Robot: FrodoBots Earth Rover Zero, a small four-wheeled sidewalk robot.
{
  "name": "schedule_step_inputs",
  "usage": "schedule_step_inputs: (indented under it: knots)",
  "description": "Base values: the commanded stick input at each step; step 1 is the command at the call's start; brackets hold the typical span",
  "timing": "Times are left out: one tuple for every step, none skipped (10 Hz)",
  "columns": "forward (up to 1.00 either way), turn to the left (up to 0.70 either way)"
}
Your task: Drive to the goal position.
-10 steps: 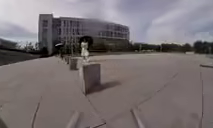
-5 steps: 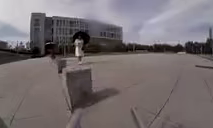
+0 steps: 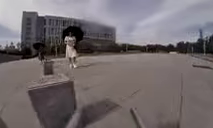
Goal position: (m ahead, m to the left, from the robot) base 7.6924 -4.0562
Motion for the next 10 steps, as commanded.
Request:
schedule_step_inputs:
  knots:
    - [1.00, -0.27]
    - [1.00, -0.27]
    - [1.00, -0.27]
    - [1.00, -0.27]
    - [1.00, -0.27]
    - [1.00, -0.27]
    - [1.00, -0.27]
    - [1.00, -0.27]
    - [1.00, -0.27]
    - [1.00, -0.27]
